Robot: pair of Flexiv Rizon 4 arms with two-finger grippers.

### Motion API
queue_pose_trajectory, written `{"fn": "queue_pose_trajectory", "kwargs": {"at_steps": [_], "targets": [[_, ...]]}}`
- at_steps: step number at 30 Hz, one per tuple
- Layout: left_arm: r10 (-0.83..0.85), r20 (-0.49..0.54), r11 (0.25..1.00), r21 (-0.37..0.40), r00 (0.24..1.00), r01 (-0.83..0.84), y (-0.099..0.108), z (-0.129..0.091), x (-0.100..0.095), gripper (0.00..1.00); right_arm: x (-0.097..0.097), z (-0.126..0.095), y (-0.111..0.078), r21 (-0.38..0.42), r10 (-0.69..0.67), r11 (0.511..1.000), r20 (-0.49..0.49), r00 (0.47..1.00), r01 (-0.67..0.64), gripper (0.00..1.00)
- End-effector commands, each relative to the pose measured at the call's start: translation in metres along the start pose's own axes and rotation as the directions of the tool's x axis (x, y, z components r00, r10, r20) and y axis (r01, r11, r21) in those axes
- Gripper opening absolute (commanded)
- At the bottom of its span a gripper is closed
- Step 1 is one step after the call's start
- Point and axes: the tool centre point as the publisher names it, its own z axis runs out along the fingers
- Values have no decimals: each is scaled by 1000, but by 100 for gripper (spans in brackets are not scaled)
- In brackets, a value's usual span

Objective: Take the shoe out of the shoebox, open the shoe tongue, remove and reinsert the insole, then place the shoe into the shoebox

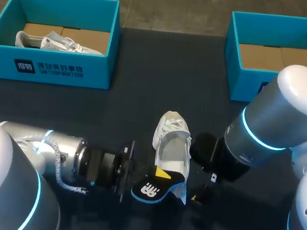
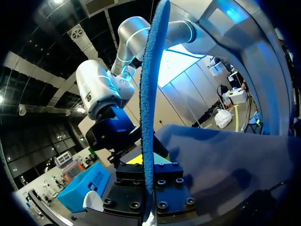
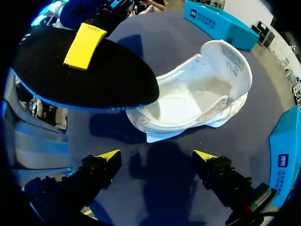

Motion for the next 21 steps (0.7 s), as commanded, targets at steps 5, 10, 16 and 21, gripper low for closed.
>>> {"fn": "queue_pose_trajectory", "kwargs": {"at_steps": [5,10,16,21], "targets": [[-9,9,1000,-8,1000,9,6,8,-1,0,1,0,-1,-3,0,1000,-1,1000,0,100],[-15,22,1000,-16,1000,16,11,11,-3,0,1,0,-1,-3,0,1000,-1,1000,0,100],[-20,28,1000,-21,999,21,15,14,-4,0,1,0,-1,-3,0,1000,-1,1000,0,100],[-23,34,999,-28,999,24,17,12,-5,0,1,0,-1,-3,0,1000,-1,1000,0,100]]}}
